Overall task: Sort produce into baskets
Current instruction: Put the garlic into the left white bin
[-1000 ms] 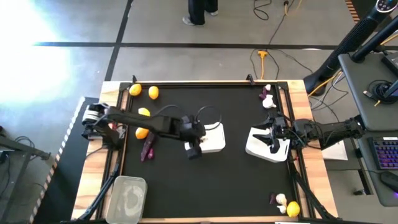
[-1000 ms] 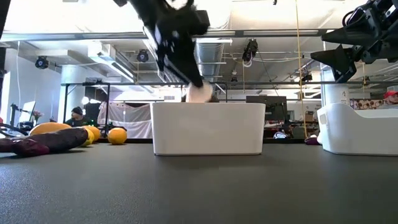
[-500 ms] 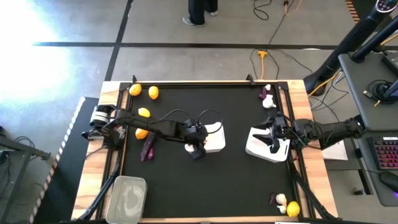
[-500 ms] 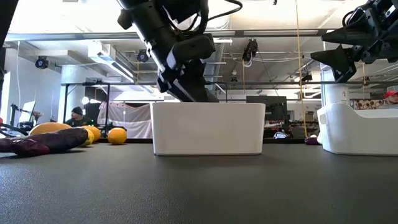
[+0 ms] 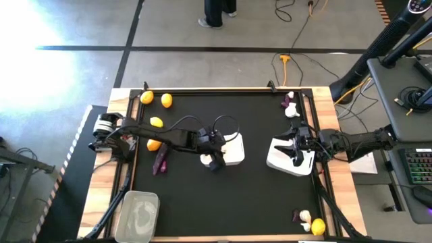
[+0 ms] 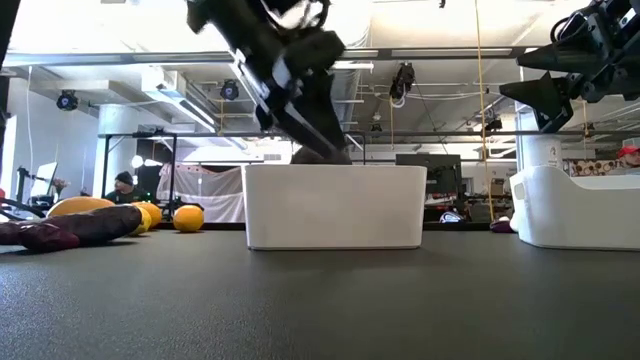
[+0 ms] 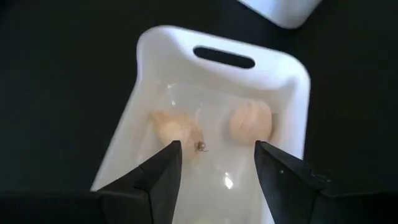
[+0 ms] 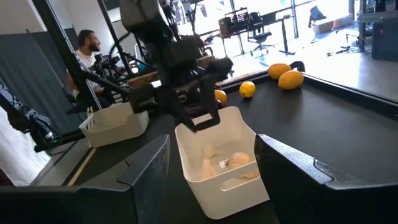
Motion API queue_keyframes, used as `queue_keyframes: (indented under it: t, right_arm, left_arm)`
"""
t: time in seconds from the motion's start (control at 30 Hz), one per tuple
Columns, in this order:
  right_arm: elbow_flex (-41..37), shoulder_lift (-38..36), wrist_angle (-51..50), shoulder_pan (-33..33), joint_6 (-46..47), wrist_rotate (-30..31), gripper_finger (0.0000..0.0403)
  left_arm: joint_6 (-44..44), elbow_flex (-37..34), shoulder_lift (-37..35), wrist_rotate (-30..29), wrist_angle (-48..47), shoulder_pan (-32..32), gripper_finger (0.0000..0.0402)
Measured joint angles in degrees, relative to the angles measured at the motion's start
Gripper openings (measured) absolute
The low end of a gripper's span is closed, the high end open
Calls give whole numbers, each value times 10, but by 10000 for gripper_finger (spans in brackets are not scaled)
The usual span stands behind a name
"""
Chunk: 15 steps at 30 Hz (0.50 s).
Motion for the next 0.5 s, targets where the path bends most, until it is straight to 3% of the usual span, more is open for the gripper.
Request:
queue_keyframes:
  t: [0.2, 0.37, 0.5]
  right_arm:
    - [0, 0, 0, 0, 0, 0, 228]
    - [0, 0, 0, 0, 0, 0, 228]
    - [0, 0, 0, 0, 0, 0, 228]
  left_arm:
    - [27, -67, -109, -125, 44, -72, 185]
    - [54, -179, -242, -141, 93, -164, 185]
    - [27, -258, -319, -159, 94, -218, 182]
